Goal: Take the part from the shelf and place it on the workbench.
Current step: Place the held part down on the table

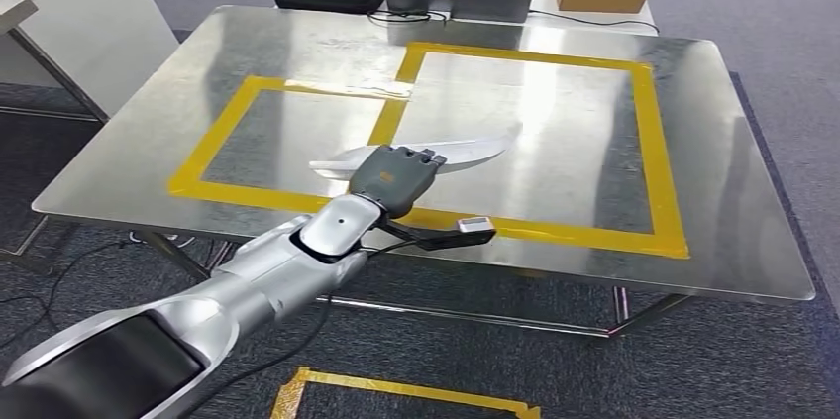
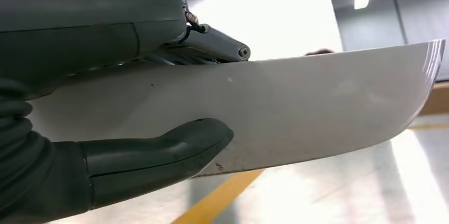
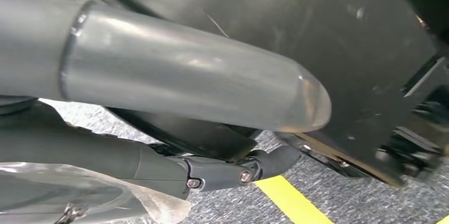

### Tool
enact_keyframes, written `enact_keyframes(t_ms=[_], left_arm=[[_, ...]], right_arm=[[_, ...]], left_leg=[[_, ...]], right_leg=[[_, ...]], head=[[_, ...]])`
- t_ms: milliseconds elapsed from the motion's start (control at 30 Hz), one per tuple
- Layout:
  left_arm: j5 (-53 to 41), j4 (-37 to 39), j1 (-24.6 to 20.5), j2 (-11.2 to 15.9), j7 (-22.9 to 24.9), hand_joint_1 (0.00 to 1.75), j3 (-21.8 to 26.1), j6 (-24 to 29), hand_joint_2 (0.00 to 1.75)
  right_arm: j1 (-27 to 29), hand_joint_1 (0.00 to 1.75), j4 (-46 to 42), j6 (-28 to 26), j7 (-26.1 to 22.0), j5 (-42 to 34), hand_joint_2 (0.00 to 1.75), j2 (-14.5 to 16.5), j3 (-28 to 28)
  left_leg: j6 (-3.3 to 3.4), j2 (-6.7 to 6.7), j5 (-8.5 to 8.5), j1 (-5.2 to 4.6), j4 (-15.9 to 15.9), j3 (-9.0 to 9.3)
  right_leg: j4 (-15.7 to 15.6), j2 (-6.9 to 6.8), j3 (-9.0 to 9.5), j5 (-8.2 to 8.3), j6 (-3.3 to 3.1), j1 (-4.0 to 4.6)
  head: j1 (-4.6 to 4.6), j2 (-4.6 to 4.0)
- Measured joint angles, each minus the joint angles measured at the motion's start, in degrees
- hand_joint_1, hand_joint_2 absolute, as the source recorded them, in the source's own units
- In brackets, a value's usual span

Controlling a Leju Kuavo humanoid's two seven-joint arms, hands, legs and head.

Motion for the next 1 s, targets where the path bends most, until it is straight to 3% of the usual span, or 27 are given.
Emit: enact_keyframes(t_ms=[67,133,200,300,333,367,400,467,533,633,700,733,833,867,900,1000], left_arm=[[0.0,1.2,-0.4,1.7,0.7,1.75,-0.3,-0.5,1.75],[0.0,2.4,-0.5,3.3,1.0,1.75,-0.5,-0.5,1.75],[0.0,3.2,-0.6,4.9,1.4,1.75,-0.5,-0.5,1.75],[0.0,4.2,-0.6,7.1,2.0,1.75,-0.5,-0.3,1.75],[0.0,4.6,-0.5,7.8,2.1,1.75,-0.5,-0.3,1.75],[0.0,4.8,-0.4,8.4,2.2,1.75,-0.5,-0.2,1.75],[0.0,5.1,-0.4,8.9,2.3,1.75,-0.5,-0.2,1.75],[0.0,5.3,-0.6,9.6,2.3,1.75,-0.5,0.0,1.75],[-0.1,5.5,-1.0,10.0,2.3,1.75,-0.5,0.3,1.75],[-0.4,5.6,-1.2,10.2,2.3,1.75,-0.5,1.0,1.75],[-0.5,5.7,-1.3,10.2,2.3,1.75,-0.5,1.5,1.75],[-0.6,5.7,-1.4,10.1,2.3,1.75,-0.5,1.7,1.75],[-0.7,5.9,-1.3,9.8,2.2,1.75,-0.5,2.0,1.75],[-0.8,5.9,-1.3,9.8,2.1,1.75,-0.5,2.0,1.75],[-0.9,6.0,-1.2,9.7,2.1,1.75,-0.5,2.1,1.75],[-0.9,6.0,-1.2,9.3,2.1,0.44,-0.5,2.1,1.75]], right_arm=[[0.2,0.0,0.0,0.2,-0.1,-0.1,0.0,0.0,0.0],[0.4,0.0,0.0,0.4,-0.2,-0.1,0.0,0.0,0.0],[0.5,0.0,0.0,0.6,-0.2,-0.2,0.0,0.0,0.0],[0.6,0.0,0.0,0.7,-0.1,-0.2,0.0,0.0,0.0],[0.7,0.0,0.0,0.7,-0.1,-0.2,0.0,-0.1,0.0],[0.7,0.0,0.0,0.7,-0.1,-0.2,0.0,-0.1,0.0],[0.7,0.0,0.0,0.7,-0.1,-0.2,0.0,-0.1,0.0],[0.7,0.0,0.0,0.6,-0.1,-0.1,0.0,-0.1,0.0],[0.7,0.0,0.0,0.6,-0.1,0.0,0.0,-0.1,0.0],[0.7,0.0,0.0,0.5,-0.3,0.1,0.0,-0.1,0.0],[0.6,0.0,0.0,0.4,-0.3,0.2,0.0,-0.1,0.0],[0.6,0.0,0.0,0.4,-0.3,0.2,0.0,-0.1,0.0],[0.5,0.0,0.0,0.4,-0.3,0.2,0.0,-0.1,0.0],[0.5,0.0,0.0,0.3,-0.3,0.2,0.0,-0.1,0.0],[0.5,0.0,0.0,0.3,-0.3,0.2,0.0,-0.1,0.0],[0.5,0.0,0.0,0.3,-0.1,0.2,0.0,-0.2,0.0]], left_leg=[[-0.57,0.03,-0.06,-0.24,0.2,-0.18],[-0.99,0.12,-0.09,-0.21,0.3,-0.21],[-1.55,0.19,-1.42,-0.12,2.2,-0.95],[-2.22,0.22,-6.04,-0.04,12.3,-5.54],[-2.25,0.22,-6.82,-0.03,15.2,-7.05],[-2.18,0.22,-6.58,-0.03,16.4,-7.79],[-2.0,0.22,-5.24,-0.05,15.4,-7.52],[-1.34,0.22,-0.92,-0.15,8.4,-4.71],[-0.8,0.22,1.33,-0.39,2.2,-2.1],[-0.48,0.2,1.12,-0.5,0.3,-1.33],[-0.08,0.2,1.32,-0.16,-0.3,-0.98],[0.14,0.21,1.44,0.03,-0.6,-0.8],[0.45,0.23,1.46,0.06,-0.6,-0.75],[0.47,0.24,1.44,0.05,-0.6,-0.74],[0.46,0.23,1.41,0.06,-0.6,-0.74],[0.06,0.09,1.15,-0.01,-0.1,-0.81]], right_leg=[[-2.5,0.22,1.42,0.1,-0.58,0.11],[-2.6,0.32,1.41,0.16,-1.33,0.1],[-2.7,0.22,1.58,0.18,-2.09,-0.01],[-2.7,0.06,1.84,0.03,-2.9,0.0],[-2.7,0.08,1.92,-0.02,-3.0,0.03],[-2.7,0.13,2.01,-0.08,-3.08,0.07],[-2.7,0.17,2.16,-0.16,-3.13,0.13],[-2.7,0.2,2.5,-0.38,-3.11,0.22],[-2.6,0.17,2.47,-0.57,-2.77,0.43],[-2.8,0.11,2.26,-0.6,-1.9,0.51],[-1.8,0.06,1.69,-1.6,-1.33,0.55],[0.3,0.05,0.67,-2.87,-1.09,0.56],[10.9,0.02,-4.59,-7.13,-0.49,0.48],[12.6,0.01,-5.61,-7.2,-0.34,0.48],[12.1,-0.02,-5.53,-6.12,-0.27,0.47],[1.3,-0.17,-0.5,-0.71,-0.42,0.4]], head=[[0.03,0.0],[0.03,0.0],[-0.07,0.0],[-0.21,0.0],[-0.22,0.0],[-0.23,0.0],[-0.23,0.0],[-0.21,0.0],[-0.18,0.0],[-0.16,0.0],[-0.08,0.0],[0.06,0.0],[0.29,0.0],[0.28,0.0],[0.3,0.0],[0.32,0.0]])
